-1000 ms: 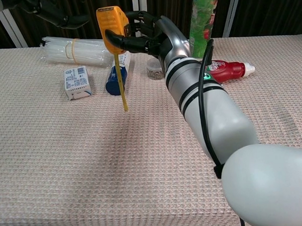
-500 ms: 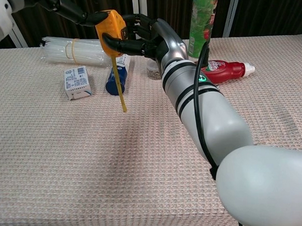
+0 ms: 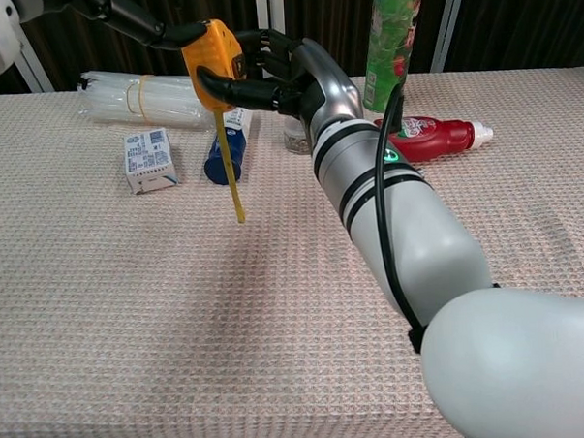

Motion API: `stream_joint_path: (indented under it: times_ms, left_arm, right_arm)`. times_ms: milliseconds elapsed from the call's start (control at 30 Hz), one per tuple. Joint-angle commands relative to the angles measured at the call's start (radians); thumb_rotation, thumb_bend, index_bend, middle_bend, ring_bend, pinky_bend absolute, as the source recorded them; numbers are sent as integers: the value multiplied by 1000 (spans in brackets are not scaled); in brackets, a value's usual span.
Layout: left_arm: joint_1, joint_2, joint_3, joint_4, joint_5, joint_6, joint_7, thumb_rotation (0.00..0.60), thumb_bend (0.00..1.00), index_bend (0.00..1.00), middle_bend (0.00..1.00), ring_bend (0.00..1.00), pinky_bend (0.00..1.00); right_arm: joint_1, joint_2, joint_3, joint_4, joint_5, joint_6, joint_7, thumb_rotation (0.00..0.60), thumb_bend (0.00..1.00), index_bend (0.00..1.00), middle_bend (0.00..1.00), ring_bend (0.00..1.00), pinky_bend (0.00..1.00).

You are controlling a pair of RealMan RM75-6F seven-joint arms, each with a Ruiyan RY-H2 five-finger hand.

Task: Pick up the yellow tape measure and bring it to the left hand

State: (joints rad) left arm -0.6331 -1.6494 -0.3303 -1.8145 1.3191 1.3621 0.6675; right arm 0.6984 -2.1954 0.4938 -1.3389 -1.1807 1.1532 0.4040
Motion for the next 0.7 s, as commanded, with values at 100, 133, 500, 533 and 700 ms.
stream_joint_path:
  times_ms: [100,133,500,533,700]
  left_arm:
    - [1,11,7,4,-2,8,12,541,353,516,509,449,548]
    - [2,13,8,4,-3,11,13,542,355,516,510,449,548]
    - [-6,23,15,27,32,45,48,409,487,531,523,460,558]
    - [-6,23,14,29,36,49,47,380,501,531,522,460,558]
    - [-8,26,13,28,37,54,42,378,508,531,522,460,559]
  right_arm:
    - [-1,1,-1,-1,-4,0,4,600,449,629,475,436,286]
    - [-2,2,-2,-1,-5,1,5,600,449,629,475,436,286]
    - [-4,6,-10,-6,-14,-3,13,600,448,629,475,435,286]
    - [-4,7,-11,-6,-15,-4,13,600,448,629,475,435,286]
    - [-2,8,-12,-2,-13,-11,13,600,448,629,475,435,286]
